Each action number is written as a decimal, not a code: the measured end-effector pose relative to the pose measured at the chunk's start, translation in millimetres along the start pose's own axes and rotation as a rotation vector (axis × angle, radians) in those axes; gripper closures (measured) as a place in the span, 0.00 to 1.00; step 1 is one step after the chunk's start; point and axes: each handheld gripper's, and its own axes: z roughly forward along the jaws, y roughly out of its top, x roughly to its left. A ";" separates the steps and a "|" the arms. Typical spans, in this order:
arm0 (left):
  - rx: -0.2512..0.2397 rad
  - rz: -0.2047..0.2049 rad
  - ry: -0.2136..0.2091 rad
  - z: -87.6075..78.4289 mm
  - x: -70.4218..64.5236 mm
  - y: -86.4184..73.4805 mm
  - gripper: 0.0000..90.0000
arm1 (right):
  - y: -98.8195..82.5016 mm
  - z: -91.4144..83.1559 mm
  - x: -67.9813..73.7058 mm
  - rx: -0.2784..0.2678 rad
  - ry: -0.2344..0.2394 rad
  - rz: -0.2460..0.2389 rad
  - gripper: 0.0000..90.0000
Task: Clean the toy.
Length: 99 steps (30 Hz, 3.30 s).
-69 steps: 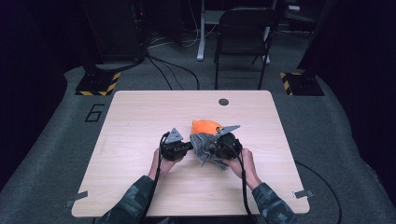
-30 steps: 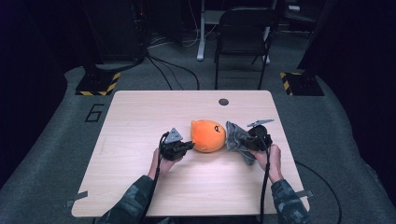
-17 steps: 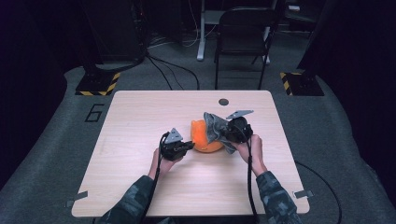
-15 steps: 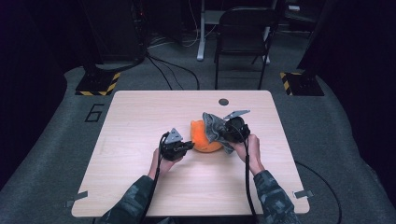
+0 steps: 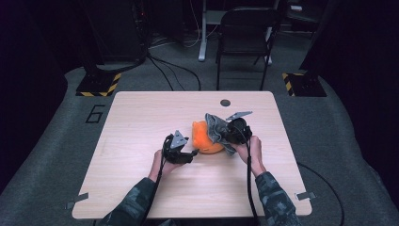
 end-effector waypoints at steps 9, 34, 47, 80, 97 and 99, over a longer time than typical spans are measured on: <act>-0.023 0.010 -0.009 9.9 -0.5 -1.2 0.16 | -1.0 1.6 -2.1 0.006 0.008 0.022 0.88; -0.068 0.026 -0.043 27.8 -6.7 0.9 0.83 | -1.8 1.8 -3.3 -0.016 0.009 0.024 0.88; -0.114 -0.054 -0.095 19.6 -1.5 16.4 0.86 | -24.2 -47.2 -31.5 -0.131 -0.080 0.069 0.88; 0.028 -0.286 -0.267 -13.2 18.6 55.0 0.85 | -80.9 -51.7 -67.0 0.018 -0.173 0.123 0.88; 0.093 -0.378 -0.305 4.2 28.9 36.1 0.78 | -82.3 -46.6 -65.5 0.031 -0.168 0.114 0.88; 0.094 -0.381 -0.300 3.9 29.3 35.9 0.73 | -82.1 -46.5 -64.7 0.032 -0.163 0.117 0.88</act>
